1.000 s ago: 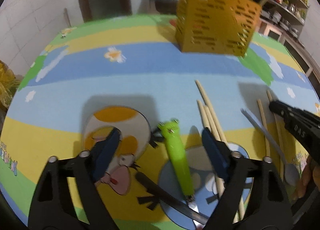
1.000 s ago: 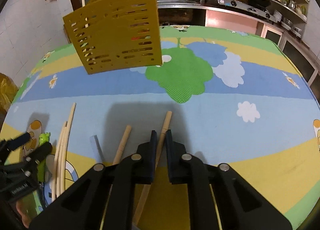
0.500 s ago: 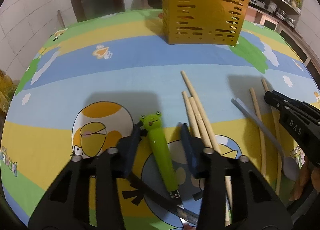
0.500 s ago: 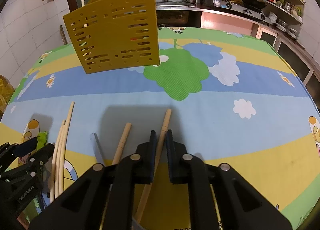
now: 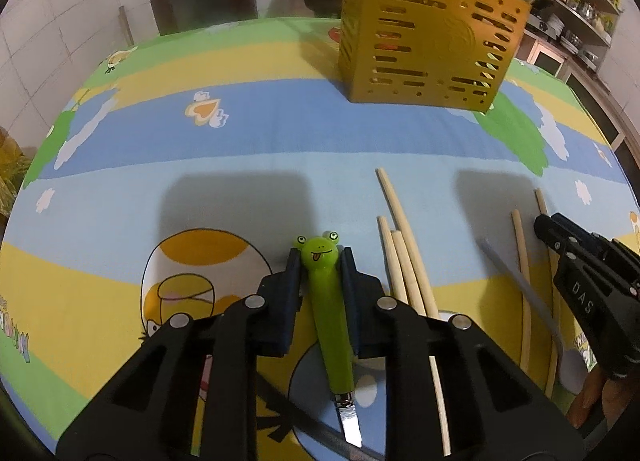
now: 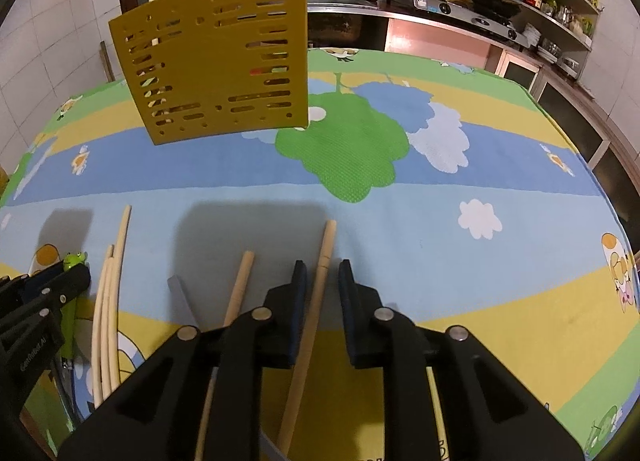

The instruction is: Organize utensils

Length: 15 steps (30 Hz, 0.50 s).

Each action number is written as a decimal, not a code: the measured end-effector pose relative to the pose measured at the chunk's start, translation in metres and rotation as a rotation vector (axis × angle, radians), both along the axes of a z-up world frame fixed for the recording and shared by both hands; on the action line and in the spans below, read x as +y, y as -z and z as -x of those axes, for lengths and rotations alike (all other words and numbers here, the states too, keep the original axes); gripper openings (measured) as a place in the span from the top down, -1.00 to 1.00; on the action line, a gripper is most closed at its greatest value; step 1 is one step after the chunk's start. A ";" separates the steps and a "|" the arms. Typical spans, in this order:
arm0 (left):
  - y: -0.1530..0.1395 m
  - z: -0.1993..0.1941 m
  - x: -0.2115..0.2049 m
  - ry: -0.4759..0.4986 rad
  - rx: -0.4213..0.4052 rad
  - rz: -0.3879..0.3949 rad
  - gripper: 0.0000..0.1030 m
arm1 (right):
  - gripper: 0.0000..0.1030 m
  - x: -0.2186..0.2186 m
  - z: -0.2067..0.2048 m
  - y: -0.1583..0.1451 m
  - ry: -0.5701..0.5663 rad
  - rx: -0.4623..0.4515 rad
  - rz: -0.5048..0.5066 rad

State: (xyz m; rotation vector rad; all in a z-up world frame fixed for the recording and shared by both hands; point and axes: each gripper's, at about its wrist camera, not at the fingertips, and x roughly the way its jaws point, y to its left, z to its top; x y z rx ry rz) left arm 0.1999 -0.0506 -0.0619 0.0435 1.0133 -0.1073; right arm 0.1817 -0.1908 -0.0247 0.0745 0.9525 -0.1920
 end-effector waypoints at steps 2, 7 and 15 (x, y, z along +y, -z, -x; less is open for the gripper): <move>0.000 -0.003 -0.003 -0.003 -0.009 -0.019 0.64 | 0.72 -0.001 -0.003 -0.001 0.002 0.009 -0.005; 0.001 -0.013 -0.011 0.005 -0.015 -0.074 0.66 | 0.85 0.005 -0.022 -0.003 -0.006 0.037 0.016; -0.001 -0.020 -0.006 -0.015 -0.037 -0.030 0.66 | 0.87 0.005 -0.017 0.000 -0.002 -0.053 -0.009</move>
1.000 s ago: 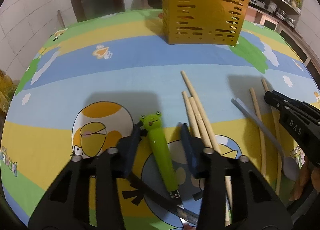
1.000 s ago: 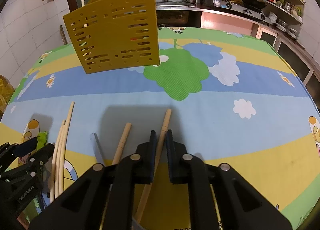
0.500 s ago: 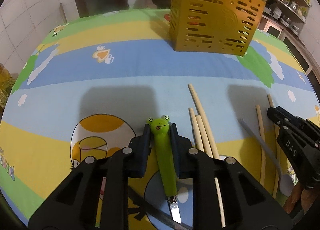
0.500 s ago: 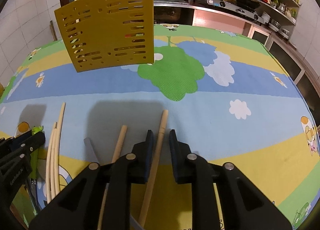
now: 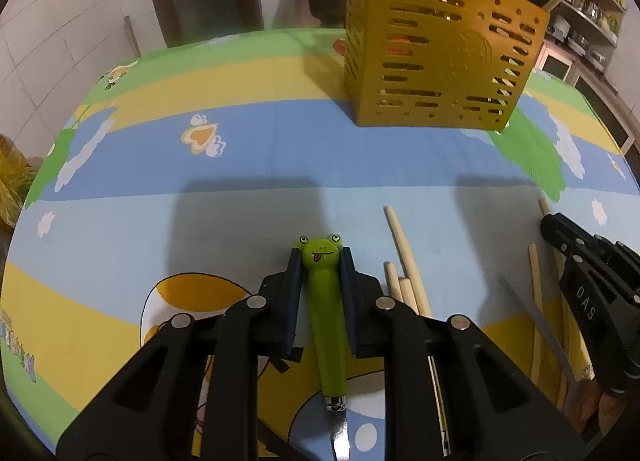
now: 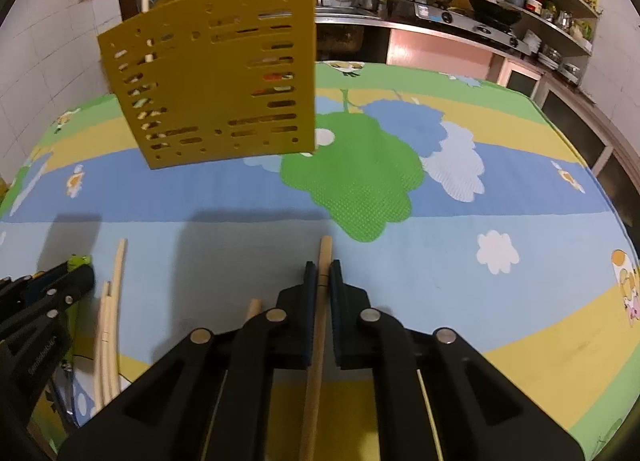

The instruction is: Organize utensils

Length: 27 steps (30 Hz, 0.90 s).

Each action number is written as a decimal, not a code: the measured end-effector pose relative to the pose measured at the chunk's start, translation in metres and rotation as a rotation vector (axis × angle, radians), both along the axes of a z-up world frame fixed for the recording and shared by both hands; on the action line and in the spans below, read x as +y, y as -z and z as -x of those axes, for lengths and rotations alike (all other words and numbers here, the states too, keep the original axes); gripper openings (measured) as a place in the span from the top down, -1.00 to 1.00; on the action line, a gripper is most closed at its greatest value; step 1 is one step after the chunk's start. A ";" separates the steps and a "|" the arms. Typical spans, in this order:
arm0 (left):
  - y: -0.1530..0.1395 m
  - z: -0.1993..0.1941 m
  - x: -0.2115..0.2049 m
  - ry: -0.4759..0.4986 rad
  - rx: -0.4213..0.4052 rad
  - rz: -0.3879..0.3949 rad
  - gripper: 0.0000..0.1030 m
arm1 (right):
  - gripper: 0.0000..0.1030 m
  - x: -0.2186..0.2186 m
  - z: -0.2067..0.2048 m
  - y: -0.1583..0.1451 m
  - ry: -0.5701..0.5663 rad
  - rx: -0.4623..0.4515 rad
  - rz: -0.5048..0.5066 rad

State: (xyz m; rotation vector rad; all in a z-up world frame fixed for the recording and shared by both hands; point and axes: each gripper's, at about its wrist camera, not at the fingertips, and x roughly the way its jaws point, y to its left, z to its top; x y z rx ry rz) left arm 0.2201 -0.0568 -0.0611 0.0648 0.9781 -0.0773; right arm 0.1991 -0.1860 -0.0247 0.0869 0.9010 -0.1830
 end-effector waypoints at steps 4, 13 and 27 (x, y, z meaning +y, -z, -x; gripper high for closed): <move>-0.008 0.004 0.002 -0.002 -0.050 0.017 0.66 | 0.88 -0.002 0.003 -0.007 0.003 -0.044 -0.037; -0.049 0.028 0.013 -0.037 -0.257 0.063 0.66 | 0.88 0.001 0.036 -0.055 0.003 -0.298 -0.003; -0.107 0.078 0.030 -0.027 -0.596 0.153 0.66 | 0.88 0.000 0.091 -0.115 -0.032 -0.722 -0.016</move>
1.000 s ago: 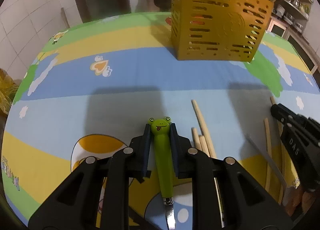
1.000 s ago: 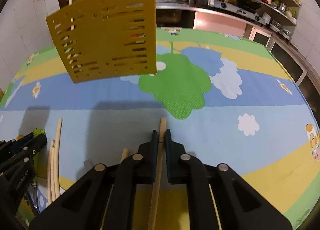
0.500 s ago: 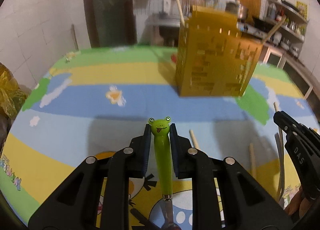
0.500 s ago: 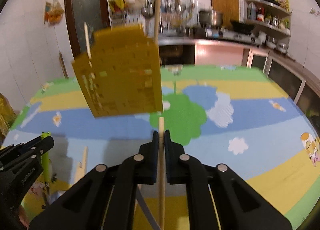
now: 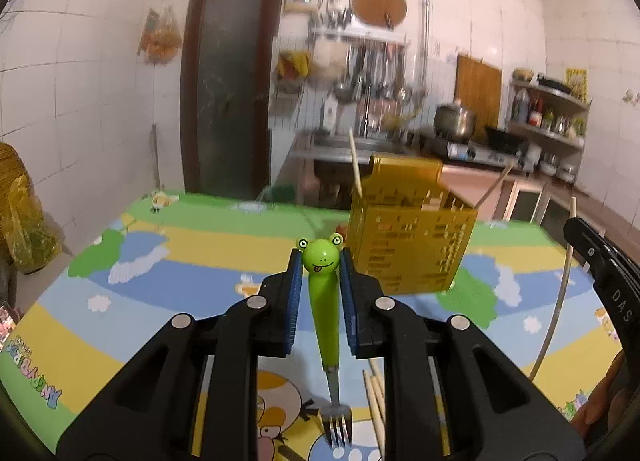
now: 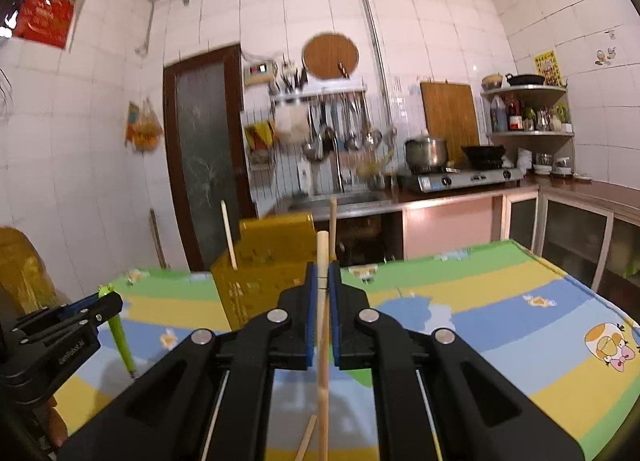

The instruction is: Organize utensils

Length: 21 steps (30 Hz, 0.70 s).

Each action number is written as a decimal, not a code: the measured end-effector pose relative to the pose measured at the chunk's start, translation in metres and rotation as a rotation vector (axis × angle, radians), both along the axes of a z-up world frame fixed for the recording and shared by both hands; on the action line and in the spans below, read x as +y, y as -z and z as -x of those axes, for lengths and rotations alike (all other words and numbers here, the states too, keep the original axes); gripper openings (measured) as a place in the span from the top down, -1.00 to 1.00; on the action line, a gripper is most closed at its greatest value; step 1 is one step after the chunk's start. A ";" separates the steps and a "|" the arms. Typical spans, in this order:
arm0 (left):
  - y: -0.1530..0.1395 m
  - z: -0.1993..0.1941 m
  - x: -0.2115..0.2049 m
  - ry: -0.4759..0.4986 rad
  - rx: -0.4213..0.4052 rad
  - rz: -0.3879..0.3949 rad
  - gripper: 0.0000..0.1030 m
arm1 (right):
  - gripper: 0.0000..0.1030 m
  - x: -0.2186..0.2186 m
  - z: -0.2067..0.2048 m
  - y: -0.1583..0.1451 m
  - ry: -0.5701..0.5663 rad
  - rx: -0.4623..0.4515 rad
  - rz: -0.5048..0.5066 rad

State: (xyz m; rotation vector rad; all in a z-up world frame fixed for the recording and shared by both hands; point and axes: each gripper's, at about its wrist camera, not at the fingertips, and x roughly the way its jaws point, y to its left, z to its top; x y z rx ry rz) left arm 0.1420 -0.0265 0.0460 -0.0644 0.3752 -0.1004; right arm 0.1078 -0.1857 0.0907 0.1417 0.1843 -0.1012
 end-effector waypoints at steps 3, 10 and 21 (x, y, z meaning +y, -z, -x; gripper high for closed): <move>-0.005 0.004 0.002 0.014 -0.024 0.014 0.66 | 0.88 -0.001 0.002 -0.002 -0.010 -0.027 -0.001; -0.003 0.007 0.002 0.014 -0.041 0.010 0.66 | 0.88 -0.003 0.000 0.002 -0.013 -0.029 -0.002; -0.026 0.002 -0.004 0.041 -0.032 -0.017 0.66 | 0.88 -0.011 0.000 -0.027 -0.016 -0.086 0.004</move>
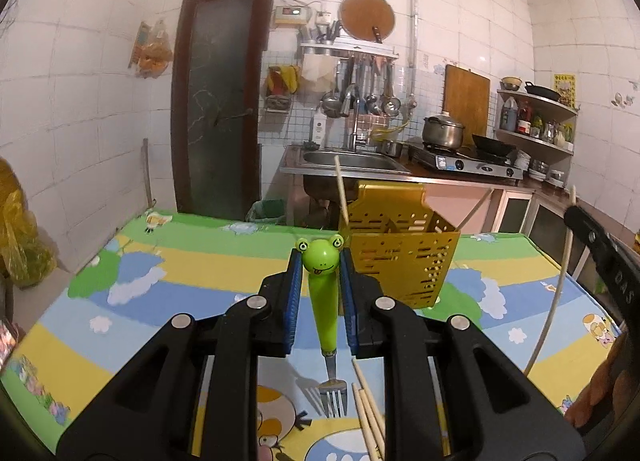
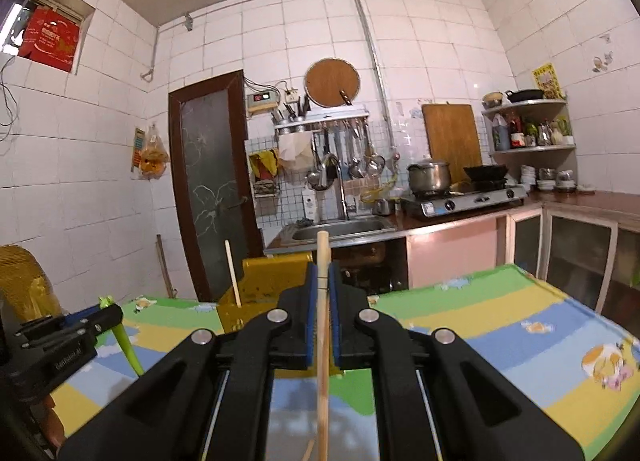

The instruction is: Organize utensils

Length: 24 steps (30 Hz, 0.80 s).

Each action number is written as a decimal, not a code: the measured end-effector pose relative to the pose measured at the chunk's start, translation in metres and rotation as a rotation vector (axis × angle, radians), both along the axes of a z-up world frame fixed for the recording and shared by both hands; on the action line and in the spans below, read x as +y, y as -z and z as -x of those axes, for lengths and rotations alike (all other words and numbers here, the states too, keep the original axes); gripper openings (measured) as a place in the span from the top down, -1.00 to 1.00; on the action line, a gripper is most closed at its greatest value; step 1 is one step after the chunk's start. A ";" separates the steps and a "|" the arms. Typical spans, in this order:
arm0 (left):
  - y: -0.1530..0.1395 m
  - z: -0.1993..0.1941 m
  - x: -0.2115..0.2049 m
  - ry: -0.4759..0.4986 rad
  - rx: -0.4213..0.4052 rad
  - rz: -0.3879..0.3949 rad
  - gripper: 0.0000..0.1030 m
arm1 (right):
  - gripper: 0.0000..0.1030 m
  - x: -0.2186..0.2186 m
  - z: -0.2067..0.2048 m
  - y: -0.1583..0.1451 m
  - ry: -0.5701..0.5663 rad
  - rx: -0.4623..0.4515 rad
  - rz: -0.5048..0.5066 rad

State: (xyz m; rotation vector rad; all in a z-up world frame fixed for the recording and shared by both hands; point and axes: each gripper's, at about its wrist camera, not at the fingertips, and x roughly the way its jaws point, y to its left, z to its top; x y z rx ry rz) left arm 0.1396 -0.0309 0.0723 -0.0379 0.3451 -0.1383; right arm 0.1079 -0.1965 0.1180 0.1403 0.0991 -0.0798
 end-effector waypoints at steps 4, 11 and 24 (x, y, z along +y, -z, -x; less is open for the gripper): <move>-0.029 -0.009 -0.008 0.003 -0.056 -0.019 0.66 | 0.88 -0.001 -0.015 -0.032 -0.008 -0.064 0.044; -0.096 -0.046 -0.017 0.004 -0.155 0.028 0.66 | 0.88 -0.008 -0.066 -0.077 -0.020 -0.215 0.003; -0.084 -0.152 -0.058 0.033 -0.127 0.043 0.66 | 0.88 -0.010 -0.179 -0.056 -0.030 -0.242 0.019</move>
